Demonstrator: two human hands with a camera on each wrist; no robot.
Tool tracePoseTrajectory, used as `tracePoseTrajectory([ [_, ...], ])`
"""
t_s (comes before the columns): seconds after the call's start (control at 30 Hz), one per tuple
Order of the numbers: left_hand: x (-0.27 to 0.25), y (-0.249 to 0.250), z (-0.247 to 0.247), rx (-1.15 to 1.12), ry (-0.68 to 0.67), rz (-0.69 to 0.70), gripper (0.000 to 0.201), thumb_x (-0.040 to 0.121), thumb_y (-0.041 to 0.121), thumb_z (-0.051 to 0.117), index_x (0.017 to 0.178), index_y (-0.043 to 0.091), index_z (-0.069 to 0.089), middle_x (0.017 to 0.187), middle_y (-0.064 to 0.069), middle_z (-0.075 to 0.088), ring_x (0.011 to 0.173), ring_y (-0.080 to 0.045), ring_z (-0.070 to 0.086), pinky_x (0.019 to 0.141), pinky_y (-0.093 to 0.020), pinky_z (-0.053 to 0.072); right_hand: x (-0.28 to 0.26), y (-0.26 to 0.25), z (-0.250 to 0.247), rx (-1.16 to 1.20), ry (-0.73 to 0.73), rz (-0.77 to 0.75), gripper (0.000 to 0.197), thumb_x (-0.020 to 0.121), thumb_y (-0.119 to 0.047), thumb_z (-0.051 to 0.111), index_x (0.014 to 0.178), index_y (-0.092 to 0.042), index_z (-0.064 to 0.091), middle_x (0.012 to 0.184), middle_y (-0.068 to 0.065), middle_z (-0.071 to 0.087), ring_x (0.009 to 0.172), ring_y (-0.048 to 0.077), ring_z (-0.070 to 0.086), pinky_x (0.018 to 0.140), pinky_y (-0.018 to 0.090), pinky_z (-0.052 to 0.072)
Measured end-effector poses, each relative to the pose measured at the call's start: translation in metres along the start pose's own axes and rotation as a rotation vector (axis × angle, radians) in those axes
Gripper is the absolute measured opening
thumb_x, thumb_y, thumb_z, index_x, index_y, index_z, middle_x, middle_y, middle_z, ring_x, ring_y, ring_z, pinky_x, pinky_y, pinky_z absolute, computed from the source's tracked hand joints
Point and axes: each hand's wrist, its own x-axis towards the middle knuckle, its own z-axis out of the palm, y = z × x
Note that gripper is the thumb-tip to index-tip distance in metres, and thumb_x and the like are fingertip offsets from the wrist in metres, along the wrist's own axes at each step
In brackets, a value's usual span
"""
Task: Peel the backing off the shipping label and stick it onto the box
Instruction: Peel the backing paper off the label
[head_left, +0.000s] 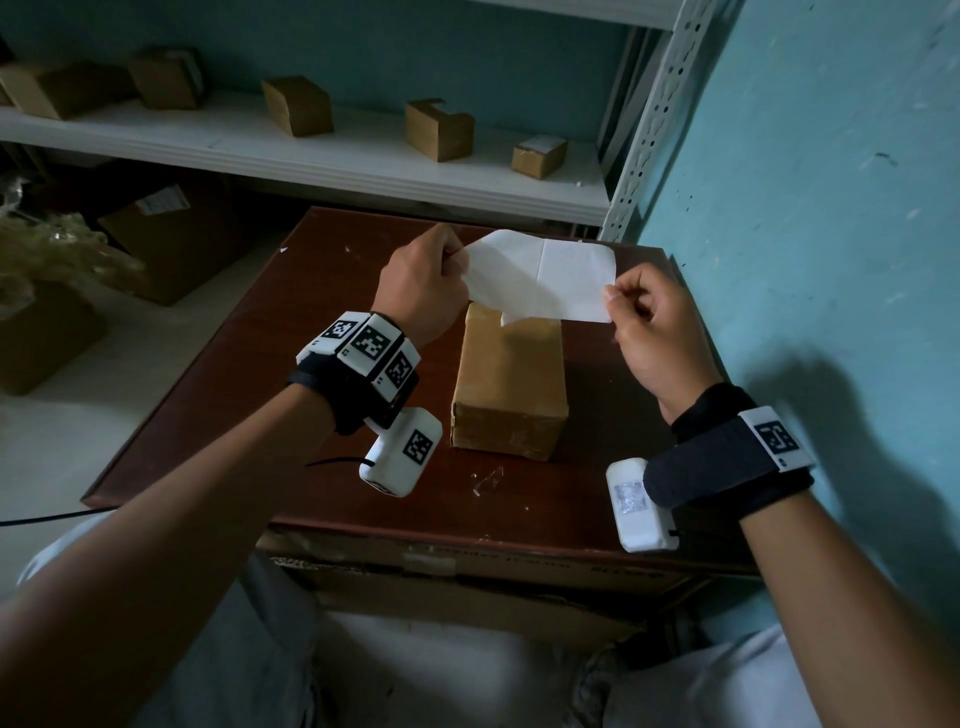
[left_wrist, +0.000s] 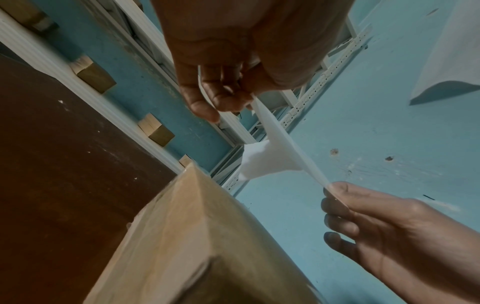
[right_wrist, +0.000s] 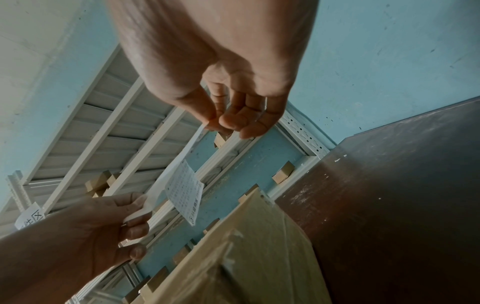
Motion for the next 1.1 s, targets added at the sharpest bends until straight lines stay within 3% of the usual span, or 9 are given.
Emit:
tracePoseTrajectory([
  [0.3,-0.0002,-0.0009,-0.0012,-0.009,-0.005,-0.013,0.011,0.092,0.010,0.045,0.090,0.016,0.054,0.091,0.001,0.055,0.081,-0.023,0.059,0.068,-0.035,0.052,-0.0005,-0.0004,-0.0012,0.007,0.000,0.006,0.008,0.099,-0.021,0.052,0.097,-0.013,0.056,0.081,-0.005,0.056,0.074,0.009,0.055,0.069,0.025,0.048],
  [0.6,0.0004,-0.0013,-0.0015,0.003,0.000,-0.008,0.011,0.093,0.010,0.045,0.091,0.017,0.053,0.093,0.001,0.055,0.081,-0.019,0.058,0.063,-0.027,0.045,-0.0006,-0.0009,-0.0014,0.005,0.001,0.003,0.010,0.099,-0.020,0.052,0.098,-0.011,0.057,0.080,-0.003,0.057,0.072,0.010,0.055,0.069,0.028,0.048],
  [1.1,-0.0019,0.0039,-0.0059,0.007,0.001,-0.032,0.011,0.092,0.009,0.045,0.090,0.015,0.054,0.088,-0.001,0.057,0.078,-0.025,0.061,0.067,-0.039,0.053,-0.0005,-0.0025,-0.0031,-0.002,0.007,0.009,0.012,0.099,-0.020,0.052,0.099,-0.009,0.058,0.085,0.003,0.059,0.076,0.014,0.056,0.072,0.033,0.050],
])
